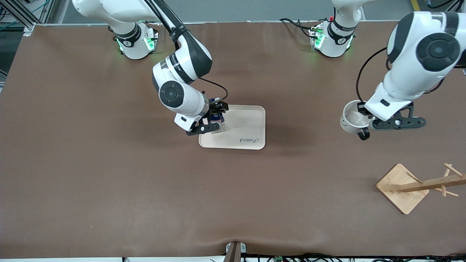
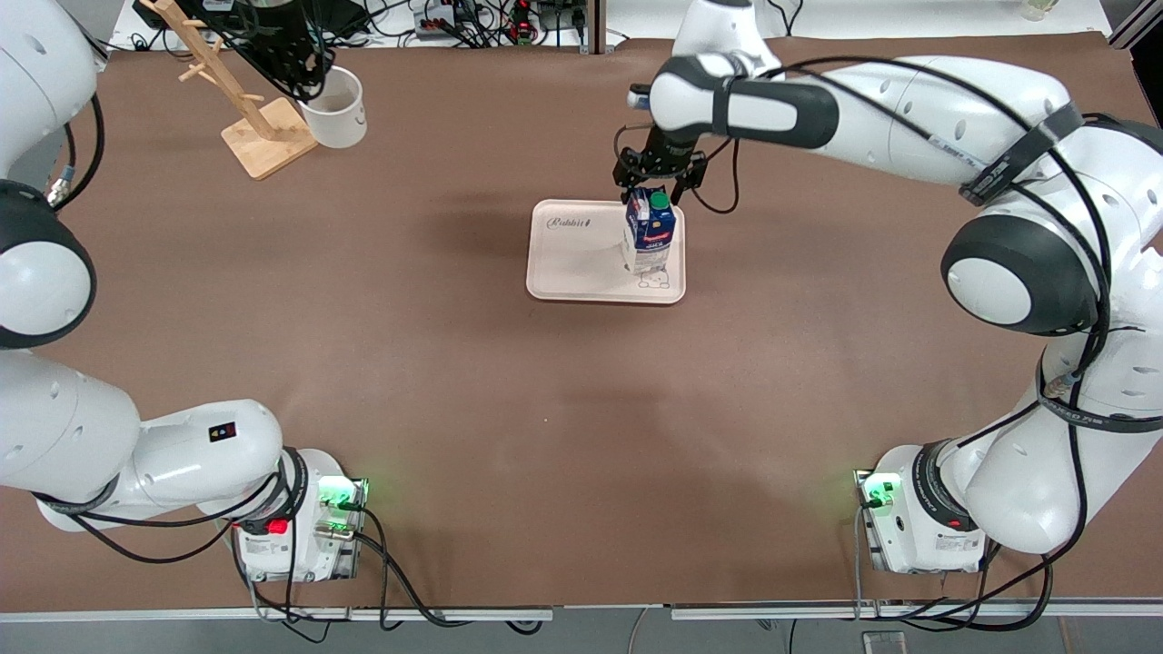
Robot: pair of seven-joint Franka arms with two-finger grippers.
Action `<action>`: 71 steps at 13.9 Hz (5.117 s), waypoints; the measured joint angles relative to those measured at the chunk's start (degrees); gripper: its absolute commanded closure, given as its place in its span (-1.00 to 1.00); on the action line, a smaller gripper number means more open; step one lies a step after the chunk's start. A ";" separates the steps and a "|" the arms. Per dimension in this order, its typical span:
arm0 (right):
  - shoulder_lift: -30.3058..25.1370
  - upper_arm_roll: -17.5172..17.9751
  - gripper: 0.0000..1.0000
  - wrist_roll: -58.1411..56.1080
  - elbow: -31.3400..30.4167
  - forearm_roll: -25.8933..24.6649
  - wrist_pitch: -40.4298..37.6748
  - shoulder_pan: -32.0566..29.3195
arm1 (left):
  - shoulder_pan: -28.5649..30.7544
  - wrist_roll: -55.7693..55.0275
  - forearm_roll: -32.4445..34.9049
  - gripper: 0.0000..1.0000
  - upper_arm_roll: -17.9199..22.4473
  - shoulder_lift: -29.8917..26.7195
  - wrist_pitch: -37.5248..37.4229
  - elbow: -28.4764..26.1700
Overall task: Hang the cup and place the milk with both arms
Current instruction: 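Grasp the milk carton with the right gripper while the left gripper carries the mug, then carry the milk carton off the tray and lower it onto the table, then open the right gripper, release the carton upright, and draw back, then lower the mug with the left gripper, hooking its handle on the stand peg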
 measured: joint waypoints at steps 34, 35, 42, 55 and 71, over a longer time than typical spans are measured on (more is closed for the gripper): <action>-17.16 -9.11 0.63 -21.88 -24.14 -25.85 -6.61 -35.10 | 13.85 41.03 1.05 1.00 1.39 15.75 0.39 20.18; -17.44 -9.05 -0.09 -21.90 -24.66 -25.88 -6.15 -35.10 | 13.86 41.50 1.40 1.00 1.42 16.22 0.39 20.72; -17.60 -8.95 -1.00 -22.03 -25.22 -25.93 -5.97 -35.10 | 13.84 46.57 1.78 1.00 4.11 16.53 2.56 21.55; -16.46 -7.82 -1.00 -22.15 -6.38 -25.91 -24.92 -34.74 | 13.80 47.00 1.78 1.00 4.87 18.18 4.80 23.29; -22.71 -7.95 -1.00 -23.58 17.61 -17.76 -44.21 -32.09 | 13.80 46.58 1.78 -1.00 7.46 22.36 13.61 24.82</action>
